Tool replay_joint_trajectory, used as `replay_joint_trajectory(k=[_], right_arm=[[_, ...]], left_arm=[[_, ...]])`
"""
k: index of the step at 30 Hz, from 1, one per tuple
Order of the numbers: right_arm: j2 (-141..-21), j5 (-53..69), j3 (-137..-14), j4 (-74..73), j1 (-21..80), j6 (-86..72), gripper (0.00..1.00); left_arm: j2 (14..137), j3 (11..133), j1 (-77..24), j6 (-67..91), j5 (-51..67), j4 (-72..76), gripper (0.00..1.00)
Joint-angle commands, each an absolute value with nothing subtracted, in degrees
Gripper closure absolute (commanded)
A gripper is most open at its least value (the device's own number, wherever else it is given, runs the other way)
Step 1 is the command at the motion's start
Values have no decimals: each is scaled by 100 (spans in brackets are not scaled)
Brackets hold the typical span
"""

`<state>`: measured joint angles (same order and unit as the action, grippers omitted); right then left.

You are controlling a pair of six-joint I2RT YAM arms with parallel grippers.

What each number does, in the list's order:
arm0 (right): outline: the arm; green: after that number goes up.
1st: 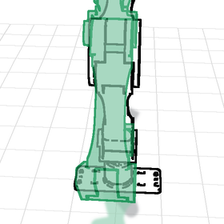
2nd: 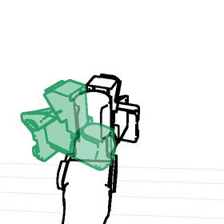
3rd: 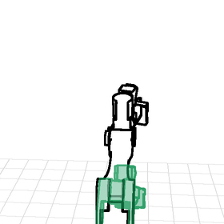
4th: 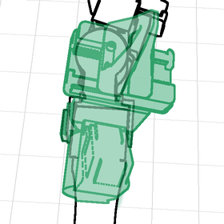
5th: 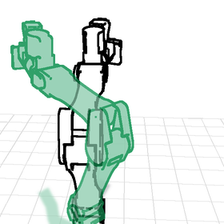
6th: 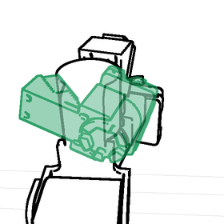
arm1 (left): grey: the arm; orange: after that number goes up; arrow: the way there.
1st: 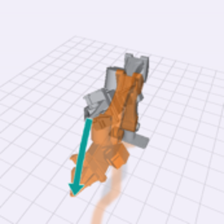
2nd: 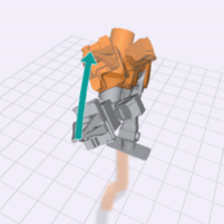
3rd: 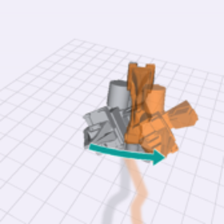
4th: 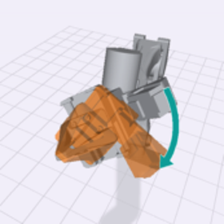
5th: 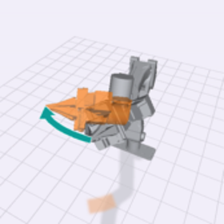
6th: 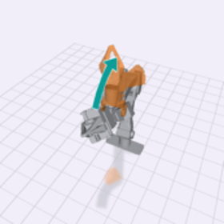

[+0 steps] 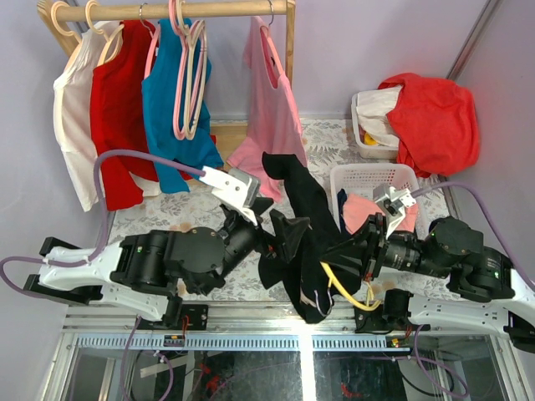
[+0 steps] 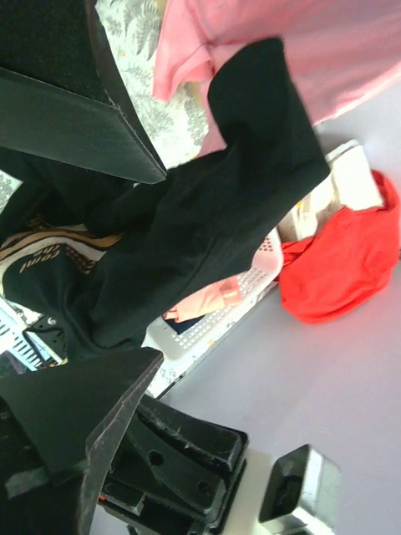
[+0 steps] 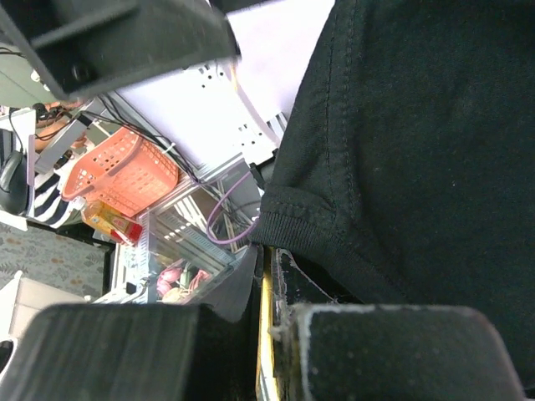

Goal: Place the t-shirt on the hanger

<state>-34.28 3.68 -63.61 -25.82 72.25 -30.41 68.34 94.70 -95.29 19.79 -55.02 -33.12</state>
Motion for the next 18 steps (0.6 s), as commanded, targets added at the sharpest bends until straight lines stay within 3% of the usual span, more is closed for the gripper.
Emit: replay_joint_trajectory(k=[1, 9, 14, 18], right_arm=[[-3579, 277, -6390, -1650, 7207, -2867, 100], [-3733, 20, -6318, -1487, 7207, -2765, 100], [-3736, 11, -6216, -1324, 7207, -2727, 100], [-3729, 75, -6229, -1274, 7207, -2694, 100]], left_arm=[[6631, 9048, -10993, 2782, -5085, -2543, 20], [6626, 8710, -10256, 3166, -4649, -2274, 20], [6575, 8568, -9885, 3332, -4509, -2315, 29], [6487, 8482, -9721, 3443, -4582, -2418, 29]])
